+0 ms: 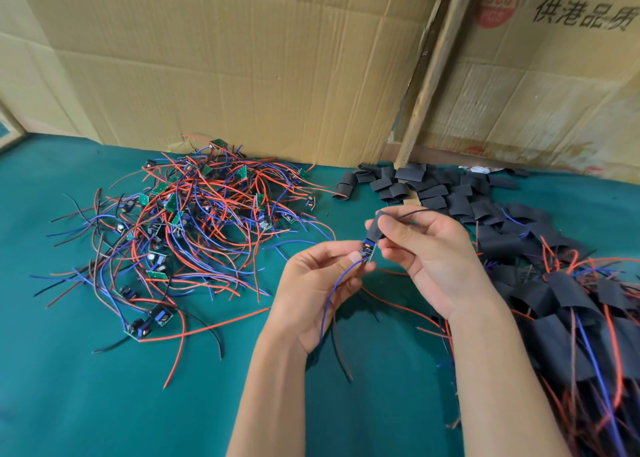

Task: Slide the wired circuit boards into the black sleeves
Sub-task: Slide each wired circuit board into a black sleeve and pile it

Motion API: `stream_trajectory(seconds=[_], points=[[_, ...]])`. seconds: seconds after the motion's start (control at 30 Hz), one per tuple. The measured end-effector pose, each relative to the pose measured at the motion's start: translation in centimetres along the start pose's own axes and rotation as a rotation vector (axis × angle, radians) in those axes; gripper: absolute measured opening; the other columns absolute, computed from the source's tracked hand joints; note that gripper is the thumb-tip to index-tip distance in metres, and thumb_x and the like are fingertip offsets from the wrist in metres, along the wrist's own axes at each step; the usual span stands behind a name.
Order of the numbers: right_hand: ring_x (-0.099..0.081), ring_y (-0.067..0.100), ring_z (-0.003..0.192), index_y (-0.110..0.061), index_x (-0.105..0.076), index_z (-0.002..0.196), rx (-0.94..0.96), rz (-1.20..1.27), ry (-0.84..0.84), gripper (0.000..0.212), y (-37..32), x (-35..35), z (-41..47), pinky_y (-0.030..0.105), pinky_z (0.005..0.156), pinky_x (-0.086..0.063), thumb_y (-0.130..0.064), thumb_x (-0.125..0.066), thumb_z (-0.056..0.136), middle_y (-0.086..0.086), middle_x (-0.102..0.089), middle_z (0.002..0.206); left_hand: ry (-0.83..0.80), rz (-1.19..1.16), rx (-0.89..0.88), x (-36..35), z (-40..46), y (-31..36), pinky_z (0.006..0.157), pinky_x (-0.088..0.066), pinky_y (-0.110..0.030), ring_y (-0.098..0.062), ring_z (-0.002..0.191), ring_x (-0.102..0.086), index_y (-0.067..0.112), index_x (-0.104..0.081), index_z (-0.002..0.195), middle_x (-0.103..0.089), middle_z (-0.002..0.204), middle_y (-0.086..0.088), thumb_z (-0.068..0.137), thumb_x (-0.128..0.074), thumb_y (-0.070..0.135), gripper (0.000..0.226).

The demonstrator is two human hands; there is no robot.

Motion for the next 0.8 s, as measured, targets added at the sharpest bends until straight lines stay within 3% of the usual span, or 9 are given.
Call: stream_trajectory(seconds=[0.1,0.37,0.6,0.7,0.8], points=[[-0.069,0.014,0.062,-0.003,-0.072,0.098,-0.006,0.003,-0.007,0.046,0.1,0.0,0.0,0.02,0.059,-0.057,-0.021,-0.087,0.058,0.026,-0.075,0.101,-0.003,-0.028,0.007,0.0,0.0,0.0,0.059,-0.054,-0.019,-0.016,0.073,-0.074,0.011,-0.081,0.083,-0.075,0.082,-0.011,0.069,-0.075,0.01,0.015],[-0.068,0.013,0.061,-0.005,-0.072,0.099,-0.047,-0.056,-0.063,0.042,0.3,-0.1,-0.1,0.02,0.057,-0.057,-0.022,-0.085,0.063,0.023,-0.076,0.103,0.0,-0.061,0.033,0.0,0.0,-0.1,0.054,-0.052,-0.017,-0.014,0.066,-0.071,0.011,-0.079,0.077,-0.072,0.075,-0.01,0.069,-0.073,0.007,0.01],[-0.069,0.016,0.06,-0.004,-0.069,0.1,-0.057,-0.105,-0.036,0.039,1.1,-1.1,-0.1,0.021,0.054,-0.055,-0.018,-0.083,0.067,0.019,-0.077,0.089,0.108,0.036,-0.202,0.5,0.4,0.5,0.063,-0.05,-0.022,-0.015,0.071,-0.061,0.012,-0.067,0.088,-0.064,0.081,-0.004,0.064,-0.084,0.001,0.031],[-0.067,0.016,0.058,-0.005,-0.069,0.102,-0.081,-0.184,-0.065,0.04,1.4,-1.8,-0.1,0.022,0.051,-0.053,-0.023,-0.082,0.069,0.013,-0.077,0.082,0.113,0.092,-0.264,0.7,0.4,0.7,0.066,-0.048,-0.023,-0.014,0.072,-0.056,0.011,-0.067,0.089,-0.06,0.087,-0.006,0.073,-0.071,0.003,0.019],[-0.066,0.018,0.061,-0.006,-0.069,0.106,-0.113,-0.268,-0.087,0.038,1.5,-1.9,-0.3,0.022,0.051,-0.05,-0.024,-0.081,0.075,0.013,-0.077,0.086,0.178,0.181,-0.323,0.9,0.5,0.7,0.062,-0.046,-0.023,-0.015,0.067,-0.052,0.009,-0.062,0.09,-0.058,0.08,-0.003,0.083,-0.074,-0.004,0.018]])
Point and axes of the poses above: each hand's wrist, its own z-axis towards the middle knuckle, its own x-axis out of the back of the hand, y = z × x, the point moved 5 cm from there along z, towards the middle knuckle
